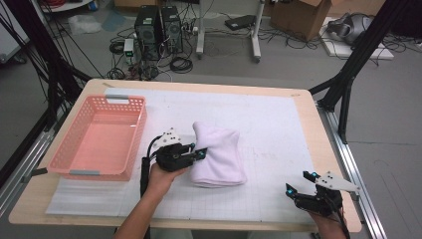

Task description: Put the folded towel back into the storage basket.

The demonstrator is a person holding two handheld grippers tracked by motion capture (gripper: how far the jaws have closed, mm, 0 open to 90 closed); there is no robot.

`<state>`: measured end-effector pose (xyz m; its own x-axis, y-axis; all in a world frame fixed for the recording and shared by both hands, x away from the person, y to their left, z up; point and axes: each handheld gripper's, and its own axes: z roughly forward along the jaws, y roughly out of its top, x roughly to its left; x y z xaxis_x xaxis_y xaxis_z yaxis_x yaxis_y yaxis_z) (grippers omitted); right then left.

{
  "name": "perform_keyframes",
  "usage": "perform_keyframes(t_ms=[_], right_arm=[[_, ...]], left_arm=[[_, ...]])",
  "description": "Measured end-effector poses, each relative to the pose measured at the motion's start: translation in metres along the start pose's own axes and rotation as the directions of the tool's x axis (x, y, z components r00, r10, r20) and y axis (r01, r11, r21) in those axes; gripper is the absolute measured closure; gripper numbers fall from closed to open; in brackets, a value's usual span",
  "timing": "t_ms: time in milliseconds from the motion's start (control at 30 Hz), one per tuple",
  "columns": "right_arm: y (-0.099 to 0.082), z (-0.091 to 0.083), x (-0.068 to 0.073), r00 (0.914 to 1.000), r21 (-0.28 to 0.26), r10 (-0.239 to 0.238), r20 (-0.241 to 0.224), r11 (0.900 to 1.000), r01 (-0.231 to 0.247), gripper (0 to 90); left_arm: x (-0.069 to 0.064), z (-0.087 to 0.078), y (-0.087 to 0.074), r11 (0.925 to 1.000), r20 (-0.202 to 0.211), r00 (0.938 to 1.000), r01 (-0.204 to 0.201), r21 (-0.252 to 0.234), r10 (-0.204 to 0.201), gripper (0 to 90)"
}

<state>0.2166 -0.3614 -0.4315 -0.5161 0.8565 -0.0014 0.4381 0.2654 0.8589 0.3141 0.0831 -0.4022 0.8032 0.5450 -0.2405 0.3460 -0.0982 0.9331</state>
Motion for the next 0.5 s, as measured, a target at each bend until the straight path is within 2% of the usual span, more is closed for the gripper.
perform_keyframes(t_ms=[167, 300, 333, 367, 500], right_arm=[[0.002, -0.001, -0.001, 1.0, -0.012, 0.006, 0.0, 0.9999, -0.006, 20.1], [0.003, -0.001, -0.001, 1.0, -0.019, 0.007, 0.0, 0.9998, -0.007, 20.1], [0.003, -0.001, -0.001, 1.0, -0.018, 0.007, 0.0, 0.9998, -0.007, 20.1], [0.003, -0.001, -0.001, 1.0, -0.019, 0.009, 0.0, 0.9998, -0.009, 20.1], [0.004, -0.001, -0.001, 0.9999, -0.022, 0.01, 0.003, 0.9997, -0.01, 20.1]], left_arm=[[-0.005, -0.011, 0.011, 0.9973, 0.019, 0.998, -0.059, -0.044, 0.06, 73.8], [-0.008, -0.02, 0.022, 0.9922, 0.038, 0.9936, -0.103, -0.07, 0.106, 73.8], [-0.008, -0.02, 0.022, 0.9922, 0.038, 0.9936, -0.103, -0.07, 0.106, 73.8], [-0.01, -0.024, 0.027, 0.9887, 0.049, 0.9905, -0.124, -0.084, 0.129, 73.8], [-0.013, -0.034, 0.037, 0.9808, 0.062, 0.9843, -0.157, -0.115, 0.165, 73.8]])
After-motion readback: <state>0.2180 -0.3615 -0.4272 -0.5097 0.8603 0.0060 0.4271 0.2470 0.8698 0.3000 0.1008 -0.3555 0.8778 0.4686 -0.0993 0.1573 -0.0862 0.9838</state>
